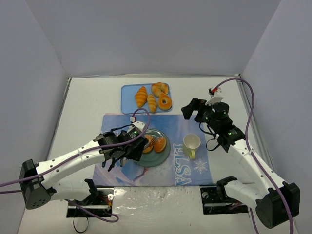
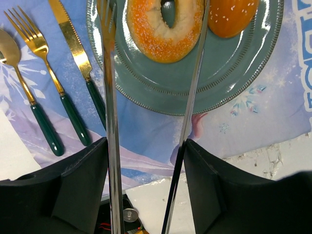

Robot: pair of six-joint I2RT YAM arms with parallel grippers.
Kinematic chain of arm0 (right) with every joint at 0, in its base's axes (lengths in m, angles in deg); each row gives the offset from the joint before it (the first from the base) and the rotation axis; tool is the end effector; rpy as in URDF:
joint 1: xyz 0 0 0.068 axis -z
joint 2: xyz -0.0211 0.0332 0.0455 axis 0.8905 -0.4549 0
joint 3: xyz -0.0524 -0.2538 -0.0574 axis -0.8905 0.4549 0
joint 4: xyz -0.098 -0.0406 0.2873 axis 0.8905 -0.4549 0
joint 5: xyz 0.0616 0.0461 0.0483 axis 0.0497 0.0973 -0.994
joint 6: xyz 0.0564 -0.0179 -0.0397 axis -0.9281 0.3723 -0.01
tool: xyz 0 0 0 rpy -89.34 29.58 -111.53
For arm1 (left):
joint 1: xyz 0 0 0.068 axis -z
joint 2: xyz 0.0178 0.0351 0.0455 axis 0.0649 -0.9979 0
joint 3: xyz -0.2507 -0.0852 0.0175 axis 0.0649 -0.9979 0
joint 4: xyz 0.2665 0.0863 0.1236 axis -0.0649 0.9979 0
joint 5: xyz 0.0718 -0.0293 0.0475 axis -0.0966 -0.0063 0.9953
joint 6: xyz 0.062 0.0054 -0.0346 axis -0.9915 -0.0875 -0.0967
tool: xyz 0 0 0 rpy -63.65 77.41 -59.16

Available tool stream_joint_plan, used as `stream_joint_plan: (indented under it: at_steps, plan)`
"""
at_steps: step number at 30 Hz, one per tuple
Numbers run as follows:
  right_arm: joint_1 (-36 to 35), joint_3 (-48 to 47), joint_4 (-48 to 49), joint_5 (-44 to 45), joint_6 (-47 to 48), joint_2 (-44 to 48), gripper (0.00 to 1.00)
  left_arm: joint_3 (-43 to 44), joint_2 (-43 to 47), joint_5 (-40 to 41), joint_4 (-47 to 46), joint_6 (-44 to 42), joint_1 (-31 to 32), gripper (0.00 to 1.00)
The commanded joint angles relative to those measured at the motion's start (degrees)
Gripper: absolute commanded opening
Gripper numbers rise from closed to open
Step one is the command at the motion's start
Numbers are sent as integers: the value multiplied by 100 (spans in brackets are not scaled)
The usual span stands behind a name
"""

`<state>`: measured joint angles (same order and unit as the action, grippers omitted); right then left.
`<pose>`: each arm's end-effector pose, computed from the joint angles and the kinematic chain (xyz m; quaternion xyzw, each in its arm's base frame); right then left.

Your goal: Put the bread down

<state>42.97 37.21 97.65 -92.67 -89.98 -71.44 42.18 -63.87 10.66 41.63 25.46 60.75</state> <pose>0.2939 0.1154 0.3058 -0.0252 0.7349 0.2964 0.6094 0.1688 -0.2377 0.2542 0.1405 0.9455 -0.1328 0.2620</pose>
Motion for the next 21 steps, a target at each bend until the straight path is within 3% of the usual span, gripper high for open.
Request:
stream_joint_plan:
  at_steps: [1, 7, 10, 16, 21]
  plan:
    - [-42, -141, 433, 69, 20, 106, 100, 533, 305, 393, 14, 31, 71, 56]
    - [-42, -145, 463, 56, 2, 89, 100, 849, 380, 854, 44, 36, 27, 57]
    - [-46, -157, 489, 5, -3, 52, 100, 1201, 230, 1045, -19, -84, -292, 58]
    - [-51, -259, 462, -60, 59, -36, 100, 1613, -104, 125, -772, -571, -2024, 57]
    - [-49, -332, 439, -102, 90, -87, 100, 2473, -1022, -278, -957, -885, -3472, 57]
